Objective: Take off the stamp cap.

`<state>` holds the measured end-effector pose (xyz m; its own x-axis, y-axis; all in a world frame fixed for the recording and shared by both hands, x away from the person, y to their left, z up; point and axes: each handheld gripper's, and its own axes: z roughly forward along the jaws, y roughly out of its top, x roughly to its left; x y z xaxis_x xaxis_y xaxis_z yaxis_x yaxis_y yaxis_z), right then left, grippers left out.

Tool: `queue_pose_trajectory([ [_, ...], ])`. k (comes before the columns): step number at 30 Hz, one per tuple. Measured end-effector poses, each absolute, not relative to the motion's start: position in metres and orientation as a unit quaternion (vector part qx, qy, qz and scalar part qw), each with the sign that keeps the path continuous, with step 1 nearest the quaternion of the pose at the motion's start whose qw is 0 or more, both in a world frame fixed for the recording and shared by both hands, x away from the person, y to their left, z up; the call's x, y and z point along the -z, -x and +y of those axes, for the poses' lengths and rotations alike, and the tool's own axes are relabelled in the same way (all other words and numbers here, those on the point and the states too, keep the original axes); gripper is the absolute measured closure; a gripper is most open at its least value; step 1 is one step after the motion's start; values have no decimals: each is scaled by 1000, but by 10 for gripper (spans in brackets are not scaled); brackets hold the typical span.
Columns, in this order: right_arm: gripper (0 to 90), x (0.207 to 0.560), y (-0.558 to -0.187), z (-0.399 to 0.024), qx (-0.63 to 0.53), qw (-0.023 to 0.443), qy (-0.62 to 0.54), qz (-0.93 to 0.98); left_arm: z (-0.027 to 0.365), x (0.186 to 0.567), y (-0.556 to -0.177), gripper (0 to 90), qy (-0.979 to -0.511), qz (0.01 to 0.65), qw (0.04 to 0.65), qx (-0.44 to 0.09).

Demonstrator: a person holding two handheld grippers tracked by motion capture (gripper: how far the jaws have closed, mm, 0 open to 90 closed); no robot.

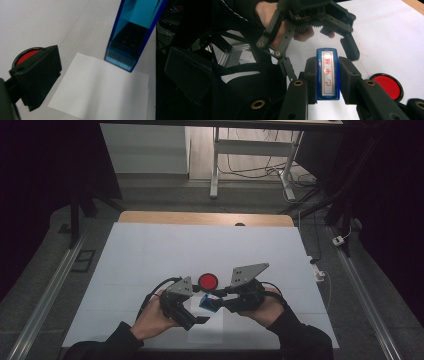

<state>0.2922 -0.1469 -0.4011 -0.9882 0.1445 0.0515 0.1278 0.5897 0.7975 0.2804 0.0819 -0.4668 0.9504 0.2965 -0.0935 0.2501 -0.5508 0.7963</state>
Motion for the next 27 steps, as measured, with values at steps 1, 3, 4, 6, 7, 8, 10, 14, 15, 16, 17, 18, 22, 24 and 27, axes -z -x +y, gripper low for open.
queue_pose_trajectory([
  [1,704,401,-292,-147,-443,10,-74,893,81,468,-281,15,-881,151,449,-24],
  [3,703,401,-292,-146,-444,9,-73,893,79,469,-282,25,-881,143,451,-19],
  [4,703,401,-292,-146,-444,9,-72,893,78,470,-282,35,-882,139,451,-18],
  [6,703,401,-292,-146,-444,8,-71,893,77,470,-283,58,-881,135,452,-14],
  [7,703,402,-292,-145,-444,6,-70,893,77,471,-283,78,-882,133,453,-12],
  [8,703,402,-292,-145,-444,6,-70,893,77,471,-284,99,-882,128,453,-12],
  [10,703,402,-292,-146,-444,4,-69,893,78,471,-283,161,-881,121,457,-10],
  [14,703,402,-291,-146,-447,2,-64,892,83,471,-284,306,-882,103,460,-6],
  [15,703,402,-291,-146,-448,1,-63,892,84,471,-284,340,-882,99,461,-1],
  [16,704,402,-291,-146,-449,-1,-62,892,84,471,-284,358,-882,98,462,1],
  [17,704,402,-291,-146,-449,-2,-61,891,85,471,-284,378,-882,96,462,2],
  [18,704,402,-291,-146,-450,-4,-60,891,85,471,-284,408,-881,92,463,6],
  [22,703,402,-290,-146,-451,-8,-53,891,86,471,-284,504,-879,83,469,14],
  [24,703,402,-290,-146,-452,-8,-51,890,86,471,-283,551,-877,80,473,16],
  [27,704,402,-291,-146,-453,-7,-52,890,88,472,-284,607,-876,75,477,18],
])
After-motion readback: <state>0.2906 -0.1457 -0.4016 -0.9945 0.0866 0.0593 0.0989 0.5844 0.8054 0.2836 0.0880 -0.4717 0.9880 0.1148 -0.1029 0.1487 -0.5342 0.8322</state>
